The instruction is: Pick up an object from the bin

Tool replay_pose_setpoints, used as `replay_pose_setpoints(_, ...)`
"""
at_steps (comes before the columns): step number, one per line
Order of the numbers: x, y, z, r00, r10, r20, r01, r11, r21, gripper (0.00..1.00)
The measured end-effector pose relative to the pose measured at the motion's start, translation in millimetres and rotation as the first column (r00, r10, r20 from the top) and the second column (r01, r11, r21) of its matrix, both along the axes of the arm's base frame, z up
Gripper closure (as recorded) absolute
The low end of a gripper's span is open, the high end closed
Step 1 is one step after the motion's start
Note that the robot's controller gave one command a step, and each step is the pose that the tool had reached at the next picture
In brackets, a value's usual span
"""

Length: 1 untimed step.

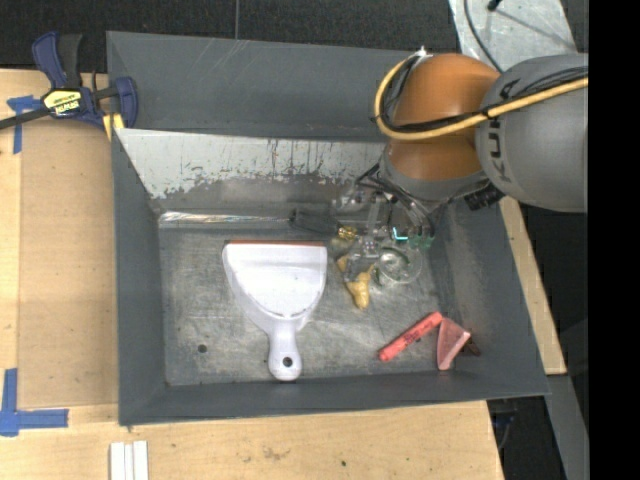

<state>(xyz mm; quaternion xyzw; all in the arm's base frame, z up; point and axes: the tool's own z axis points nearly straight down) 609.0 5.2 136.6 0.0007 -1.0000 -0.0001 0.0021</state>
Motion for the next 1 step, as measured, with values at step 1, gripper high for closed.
replay_pose_setpoints(1, 1.9, 0.0, 4.1, 1.000, 0.000, 0.007, 0.000, 1.000, 0.000, 0.00)
